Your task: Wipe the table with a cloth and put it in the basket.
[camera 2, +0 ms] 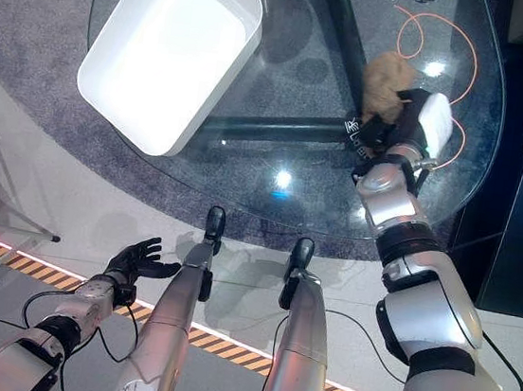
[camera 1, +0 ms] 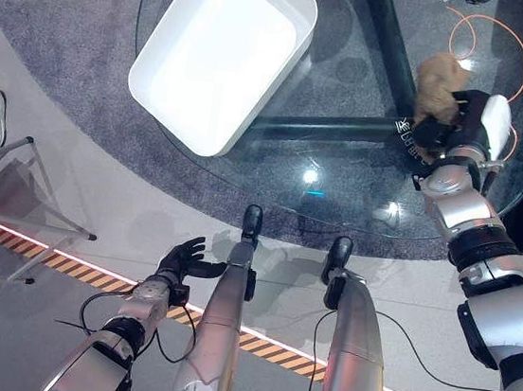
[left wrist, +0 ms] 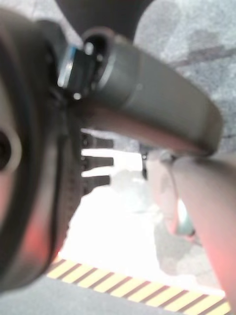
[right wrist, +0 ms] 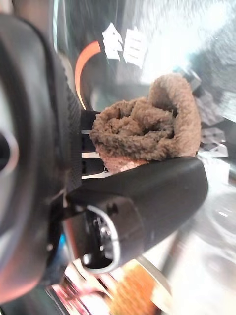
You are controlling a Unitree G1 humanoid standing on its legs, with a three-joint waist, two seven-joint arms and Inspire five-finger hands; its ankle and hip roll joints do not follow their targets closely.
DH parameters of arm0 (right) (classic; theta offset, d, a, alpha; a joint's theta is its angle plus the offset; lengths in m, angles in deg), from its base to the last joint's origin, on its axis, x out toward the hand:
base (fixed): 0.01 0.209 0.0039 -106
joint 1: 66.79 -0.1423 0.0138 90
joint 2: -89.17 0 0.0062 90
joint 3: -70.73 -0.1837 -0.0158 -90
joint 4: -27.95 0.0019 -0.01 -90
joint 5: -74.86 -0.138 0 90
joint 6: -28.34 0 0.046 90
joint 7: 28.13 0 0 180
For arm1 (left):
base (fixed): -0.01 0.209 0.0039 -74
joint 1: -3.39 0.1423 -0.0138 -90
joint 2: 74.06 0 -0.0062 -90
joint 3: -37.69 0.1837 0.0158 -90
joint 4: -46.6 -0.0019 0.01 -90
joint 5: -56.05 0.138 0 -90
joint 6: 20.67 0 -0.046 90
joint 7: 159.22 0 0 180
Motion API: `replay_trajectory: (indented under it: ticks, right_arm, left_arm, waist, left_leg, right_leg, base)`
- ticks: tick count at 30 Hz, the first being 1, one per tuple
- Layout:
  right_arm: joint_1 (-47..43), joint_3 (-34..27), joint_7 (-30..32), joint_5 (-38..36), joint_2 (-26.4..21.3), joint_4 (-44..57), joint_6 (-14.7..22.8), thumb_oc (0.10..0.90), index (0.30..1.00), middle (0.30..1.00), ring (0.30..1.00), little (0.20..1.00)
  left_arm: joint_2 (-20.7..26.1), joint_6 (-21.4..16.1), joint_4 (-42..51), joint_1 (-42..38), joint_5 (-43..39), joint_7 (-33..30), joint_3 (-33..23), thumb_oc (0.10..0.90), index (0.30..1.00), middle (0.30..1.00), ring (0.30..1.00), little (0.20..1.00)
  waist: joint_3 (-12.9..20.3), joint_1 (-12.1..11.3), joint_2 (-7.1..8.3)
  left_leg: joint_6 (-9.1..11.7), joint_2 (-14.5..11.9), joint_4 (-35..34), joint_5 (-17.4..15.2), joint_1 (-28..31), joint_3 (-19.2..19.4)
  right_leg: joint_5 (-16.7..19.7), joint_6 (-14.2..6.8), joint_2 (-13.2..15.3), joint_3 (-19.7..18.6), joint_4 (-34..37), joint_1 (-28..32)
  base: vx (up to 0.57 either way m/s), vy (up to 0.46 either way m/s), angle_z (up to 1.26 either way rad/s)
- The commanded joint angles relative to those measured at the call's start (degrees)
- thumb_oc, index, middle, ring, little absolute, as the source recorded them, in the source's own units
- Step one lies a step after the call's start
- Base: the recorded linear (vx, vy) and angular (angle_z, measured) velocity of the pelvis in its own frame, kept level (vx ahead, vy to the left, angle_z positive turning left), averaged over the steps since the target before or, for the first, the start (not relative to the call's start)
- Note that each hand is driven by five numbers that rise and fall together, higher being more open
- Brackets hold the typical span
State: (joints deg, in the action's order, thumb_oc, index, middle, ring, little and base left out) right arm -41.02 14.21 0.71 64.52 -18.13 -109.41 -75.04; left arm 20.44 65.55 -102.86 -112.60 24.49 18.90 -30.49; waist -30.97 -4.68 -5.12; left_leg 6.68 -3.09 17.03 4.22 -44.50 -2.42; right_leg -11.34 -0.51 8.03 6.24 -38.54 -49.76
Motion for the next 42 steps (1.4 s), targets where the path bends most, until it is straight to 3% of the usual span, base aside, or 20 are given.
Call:
replay_trajectory:
  ticks: [1, 9, 13, 27, 34, 38, 39, 41, 42]
  right_arm:
    - [-4.0, 6.7, -7.2, 7.4, 3.2, 8.1, 3.5, 0.100, 0.300, 0.300, 0.300, 0.200]
    - [-2.8, 11.3, -16.4, 12.8, 4.6, 11.3, 4.7, 0.100, 0.300, 0.300, 0.300, 0.200]
    - [-2.0, 14.2, -24.7, 15.1, 4.9, 14.8, 6.6, 0.100, 0.300, 0.300, 0.300, 0.200]
    - [-0.4, 18.6, -39.4, 15.5, 3.9, 21.4, 7.5, 0.100, 0.300, 0.300, 0.300, 0.200]
    - [-0.3, 19.0, -40.5, 15.2, 3.0, 21.9, 6.6, 0.100, 0.300, 0.300, 0.300, 0.200]
    - [-0.2, 17.6, -33.2, 15.6, 2.5, 20.9, 4.5, 0.100, 0.300, 0.300, 0.300, 0.200]
    - [0.5, 17.3, -31.5, 15.6, 2.6, 20.5, 4.1, 0.100, 0.300, 0.300, 0.300, 0.200]
    - [-0.3, 15.3, -25.2, 14.8, 2.3, 18.9, 2.9, 0.100, 0.300, 0.300, 0.300, 0.200]
    - [0.4, 14.9, -24.2, 14.7, 2.4, 18.5, 2.8, 0.100, 0.300, 0.300, 0.300, 0.200]
  left_arm:
    - [-0.6, -0.6, -0.5, 2.7, 2.0, -1.0, -0.2, 0.800, 0.900, 0.900, 0.900, 0.900]
    - [-0.8, -0.6, -0.1, 2.5, 2.8, -0.4, -0.1, 0.800, 0.900, 0.900, 0.900, 0.900]
    - [-0.4, 0.2, 0.4, 2.3, 3.3, -0.3, -0.3, 0.800, 0.900, 0.900, 0.900, 0.900]
    - [1.1, 1.8, 0.9, 1.8, 3.9, 0.4, -1.2, 0.800, 0.900, 0.900, 0.900, 0.900]
    - [1.5, 2.4, 1.3, 1.8, 4.2, 0.5, -1.3, 0.800, 0.900, 0.900, 0.900, 0.900]
    - [1.7, 2.4, 1.2, 1.5, 3.8, 0.6, -1.1, 0.800, 0.900, 0.900, 0.900, 0.900]
    - [1.5, 2.3, 1.1, 2.1, 3.7, 0.5, -0.8, 0.800, 0.900, 0.900, 0.900, 0.900]
    - [1.3, 2.2, 0.9, 1.4, 3.3, 0.2, -0.9, 0.800, 0.900, 0.900, 0.900, 0.900]
    - [1.1, 2.2, 0.8, 2.0, 3.3, 0.2, -0.6, 0.800, 0.900, 0.900, 0.900, 0.900]
  waist:
    - [1.2, -1.4, -1.62]
    - [1.2, -1.7, -1.55]
    - [1.2, -1.8, -1.23]
    - [1.2, -1.6, -0.62]
    - [1.2, -1.7, -0.48]
    - [1.2, -1.5, -0.60]
    - [1.2, -1.5, -0.62]
    - [1.2, -1.3, -0.91]
    - [1.2, -1.2, -0.90]
  left_leg:
    - [-4.6, 5.4, 6.2, -4.4, 0.6, 2.9]
    - [-4.5, 5.5, 6.1, -4.3, 0.6, 2.9]
    - [-4.4, 5.6, 6.0, -4.1, 0.5, 2.9]
    - [-4.1, 5.4, 5.7, -3.4, 0.8, 2.9]
    - [-4.2, 5.3, 5.5, -3.1, 0.5, 2.8]
    - [-4.2, 5.2, 5.5, -3.1, 0.3, 2.9]
    - [-3.9, 5.2, 6.1, -4.8, 1.6, 2.8]
    - [-4.2, 5.1, 5.6, -3.1, 0.4, 3.1]
    - [-3.9, 5.1, 6.1, -4.9, 1.7, 3.0]
  right_leg:
    - [6.9, -1.2, -1.5, 4.0, 9.6, 3.4]
    - [7.0, -1.3, -1.1, 4.3, 9.9, 3.6]
    - [7.1, -1.3, -1.0, 4.5, 10.1, 3.6]
    - [7.4, -1.5, -0.8, 4.8, 10.3, 3.8]
    - [7.6, -1.5, -0.8, 4.8, 10.1, 3.4]
    - [7.8, -1.4, -0.8, 4.6, 10.2, 3.1]
    - [6.1, -2.0, -0.8, 4.1, 9.2, 4.1]
    - [7.9, -1.5, -0.7, 4.4, 9.9, 3.0]
    - [6.1, -2.0, -0.8, 3.9, 9.0, 4.1]
  base:
    - [0.00, 0.000, 0.00]
    - [0.00, -0.003, 0.01]
    - [0.00, -0.011, 0.02]
    - [0.00, -0.003, 0.00]
    - [0.00, -0.005, 0.01]
    - [0.02, -0.002, 0.00]
    - [0.00, 0.000, 0.00]
    - [0.00, 0.000, 0.00]
    - [0.00, 0.000, 0.00]
